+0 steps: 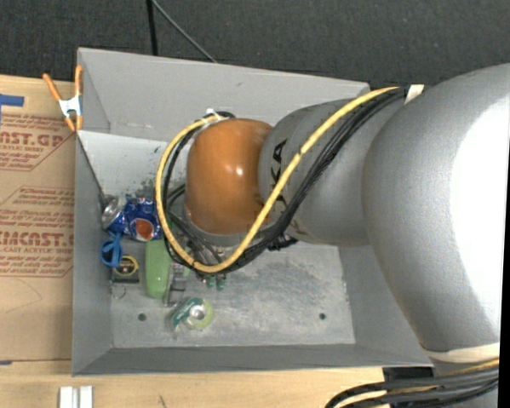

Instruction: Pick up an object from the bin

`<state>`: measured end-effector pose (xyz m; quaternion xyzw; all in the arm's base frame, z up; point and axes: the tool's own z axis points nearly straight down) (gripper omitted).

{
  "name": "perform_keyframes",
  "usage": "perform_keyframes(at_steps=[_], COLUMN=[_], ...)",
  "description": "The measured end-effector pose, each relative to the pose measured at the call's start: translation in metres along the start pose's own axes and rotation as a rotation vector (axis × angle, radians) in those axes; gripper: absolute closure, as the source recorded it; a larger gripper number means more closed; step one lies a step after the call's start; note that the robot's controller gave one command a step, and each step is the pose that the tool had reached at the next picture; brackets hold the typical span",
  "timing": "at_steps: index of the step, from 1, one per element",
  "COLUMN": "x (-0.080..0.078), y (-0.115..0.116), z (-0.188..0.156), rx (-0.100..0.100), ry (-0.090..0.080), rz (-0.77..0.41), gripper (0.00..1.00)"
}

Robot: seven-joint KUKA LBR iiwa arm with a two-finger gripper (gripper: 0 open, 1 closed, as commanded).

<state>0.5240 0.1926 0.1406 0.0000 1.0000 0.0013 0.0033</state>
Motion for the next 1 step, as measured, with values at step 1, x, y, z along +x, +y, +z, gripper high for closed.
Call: perform_keyframes(at_steps=[1], x=[0.0001], y=[-0.003], z=[-0.1126], rx=[-0.001], ry=[-0.003], rz=[0.022], gripper=[1.0])
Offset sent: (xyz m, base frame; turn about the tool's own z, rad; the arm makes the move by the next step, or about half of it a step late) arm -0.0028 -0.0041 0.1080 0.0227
